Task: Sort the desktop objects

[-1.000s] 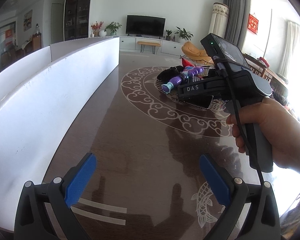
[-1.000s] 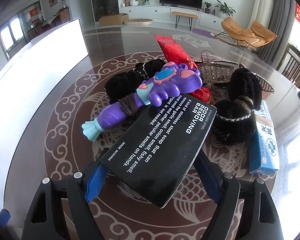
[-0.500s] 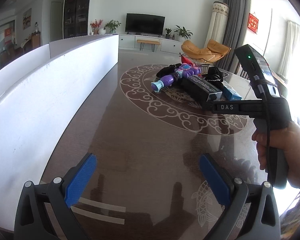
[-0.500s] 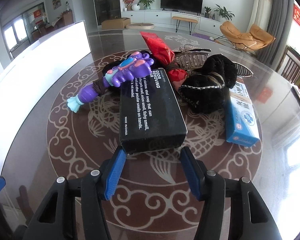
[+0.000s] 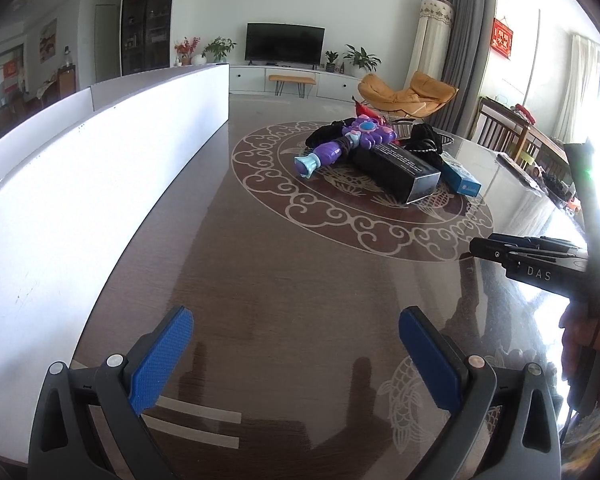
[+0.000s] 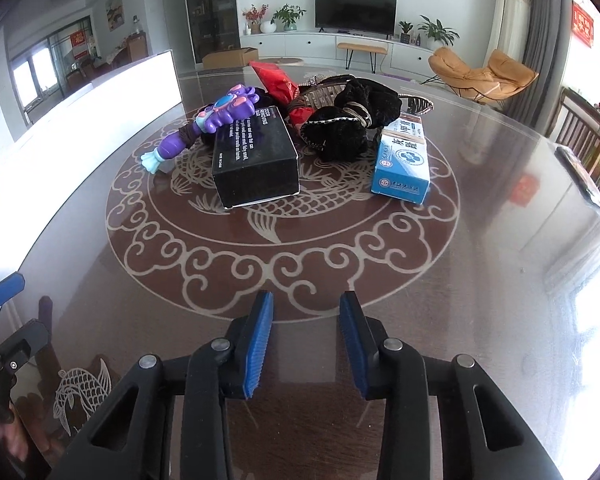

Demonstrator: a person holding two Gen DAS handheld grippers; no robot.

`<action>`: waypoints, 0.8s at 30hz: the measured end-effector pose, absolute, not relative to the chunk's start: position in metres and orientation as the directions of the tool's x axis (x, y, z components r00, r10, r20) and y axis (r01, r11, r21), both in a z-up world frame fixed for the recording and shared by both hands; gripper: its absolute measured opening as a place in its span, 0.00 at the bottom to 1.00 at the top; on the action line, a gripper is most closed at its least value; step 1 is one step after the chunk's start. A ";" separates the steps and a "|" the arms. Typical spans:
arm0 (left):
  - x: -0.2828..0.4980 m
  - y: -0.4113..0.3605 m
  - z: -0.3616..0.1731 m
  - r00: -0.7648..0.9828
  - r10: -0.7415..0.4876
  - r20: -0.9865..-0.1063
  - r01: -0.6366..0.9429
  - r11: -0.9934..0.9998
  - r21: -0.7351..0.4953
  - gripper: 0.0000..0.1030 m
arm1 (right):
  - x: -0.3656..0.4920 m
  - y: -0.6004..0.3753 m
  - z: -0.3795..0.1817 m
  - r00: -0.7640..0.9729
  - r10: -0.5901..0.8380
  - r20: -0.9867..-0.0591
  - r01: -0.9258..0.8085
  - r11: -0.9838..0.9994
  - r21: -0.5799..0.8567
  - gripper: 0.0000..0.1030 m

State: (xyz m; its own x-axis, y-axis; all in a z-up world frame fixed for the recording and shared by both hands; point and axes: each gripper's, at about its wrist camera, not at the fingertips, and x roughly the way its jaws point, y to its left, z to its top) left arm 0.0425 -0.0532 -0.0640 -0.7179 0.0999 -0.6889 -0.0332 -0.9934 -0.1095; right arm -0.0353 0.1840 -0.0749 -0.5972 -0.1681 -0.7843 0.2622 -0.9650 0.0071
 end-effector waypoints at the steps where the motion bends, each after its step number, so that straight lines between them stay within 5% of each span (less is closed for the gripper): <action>1: 0.042 -0.053 -0.064 -0.717 0.100 -0.689 -0.033 -0.993 -0.111 1.00 | -0.032 0.184 -0.075 -0.597 -0.174 -0.783 0.263 -0.965 0.014 0.36; 12: 0.041 -0.076 -0.063 -0.723 0.107 -0.683 0.027 -0.983 -0.182 1.00 | -0.026 0.185 -0.071 -0.583 -0.197 -0.788 0.289 -0.957 0.025 0.40; 15: 0.039 -0.085 -0.068 -0.709 0.134 -0.692 0.052 -0.969 -0.242 1.00 | -0.028 0.185 -0.070 -0.576 -0.197 -0.793 0.303 -0.953 0.017 0.57; 22: 0.038 -0.086 -0.071 -0.703 0.142 -0.697 0.062 -0.964 -0.260 1.00 | -0.045 0.156 -0.042 -0.629 -0.232 -0.742 0.402 -0.914 -0.055 0.62; 24: 0.038 -0.082 -0.071 -0.700 0.139 -0.700 0.053 -0.968 -0.245 1.00 | -0.067 0.135 -0.034 -0.635 -0.229 -0.738 0.436 -0.895 -0.097 0.79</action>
